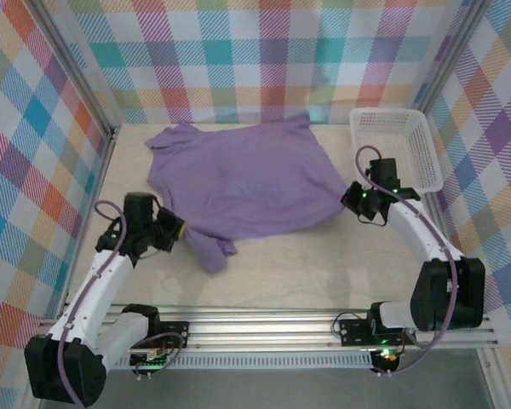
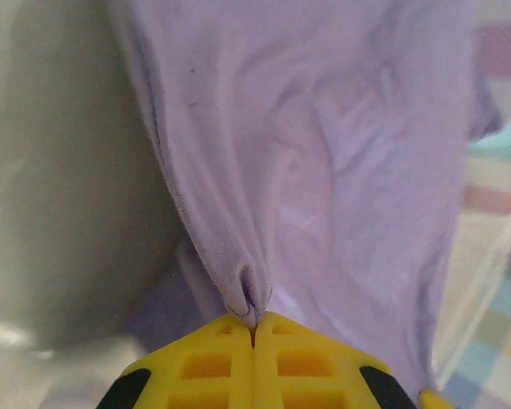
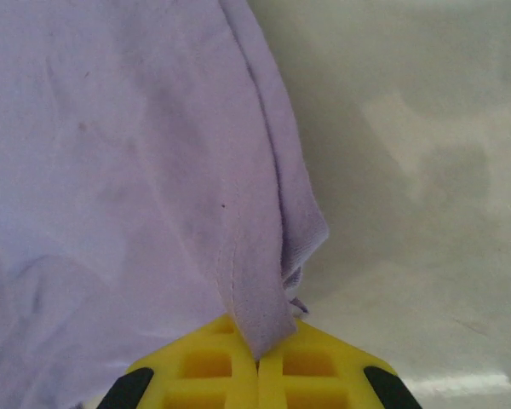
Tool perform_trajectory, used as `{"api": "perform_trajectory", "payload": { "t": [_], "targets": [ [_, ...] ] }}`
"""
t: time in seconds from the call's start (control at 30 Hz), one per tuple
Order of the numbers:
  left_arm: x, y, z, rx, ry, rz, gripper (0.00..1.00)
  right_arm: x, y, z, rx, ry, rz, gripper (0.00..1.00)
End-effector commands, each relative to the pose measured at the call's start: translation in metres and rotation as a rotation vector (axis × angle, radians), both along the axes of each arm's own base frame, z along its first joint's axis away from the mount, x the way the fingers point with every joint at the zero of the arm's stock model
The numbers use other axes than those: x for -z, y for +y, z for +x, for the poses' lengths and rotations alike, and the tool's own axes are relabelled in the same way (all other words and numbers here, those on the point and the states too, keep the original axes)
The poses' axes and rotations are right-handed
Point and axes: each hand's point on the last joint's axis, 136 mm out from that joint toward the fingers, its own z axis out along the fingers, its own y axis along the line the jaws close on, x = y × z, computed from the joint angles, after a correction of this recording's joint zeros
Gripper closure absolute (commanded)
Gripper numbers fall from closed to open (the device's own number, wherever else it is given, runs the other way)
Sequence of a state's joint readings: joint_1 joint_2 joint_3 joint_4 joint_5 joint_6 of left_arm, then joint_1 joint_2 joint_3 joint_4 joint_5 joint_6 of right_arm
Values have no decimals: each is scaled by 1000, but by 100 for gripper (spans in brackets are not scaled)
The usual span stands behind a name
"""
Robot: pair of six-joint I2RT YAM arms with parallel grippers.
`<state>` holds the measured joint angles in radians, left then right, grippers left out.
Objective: Fold and stack the t-shirts
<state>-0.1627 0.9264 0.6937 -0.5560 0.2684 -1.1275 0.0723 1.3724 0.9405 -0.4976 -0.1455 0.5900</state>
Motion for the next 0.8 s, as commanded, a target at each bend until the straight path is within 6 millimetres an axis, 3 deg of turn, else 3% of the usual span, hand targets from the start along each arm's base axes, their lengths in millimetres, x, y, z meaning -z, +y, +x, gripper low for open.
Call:
{"api": "perform_trajectory", "payload": {
  "t": [0.0, 0.07, 0.2, 0.57, 0.7, 0.77],
  "targets": [
    [9, -13, -7, 29, 11, -7, 100, 16, -10, 0, 23, 43, -49, 100],
    [28, -15, -17, 45, 73, 15, 100, 24, -14, -4, 27, 77, -76, 100],
    [45, -17, -30, 43, 128, 29, 100, 28, -22, -14, 41, 101, -122, 100],
    [56, 43, -87, -113, 266, 269, 100, 33, -23, -39, 29, 135, -135, 100],
    [62, 46, -84, -90, 258, 309, 100, 38, -19, -39, 7, 143, -117, 100],
    [62, 40, -73, -48, 225, 310, 100, 42, -14, -36, -14, 153, -105, 100]
  ]
}}
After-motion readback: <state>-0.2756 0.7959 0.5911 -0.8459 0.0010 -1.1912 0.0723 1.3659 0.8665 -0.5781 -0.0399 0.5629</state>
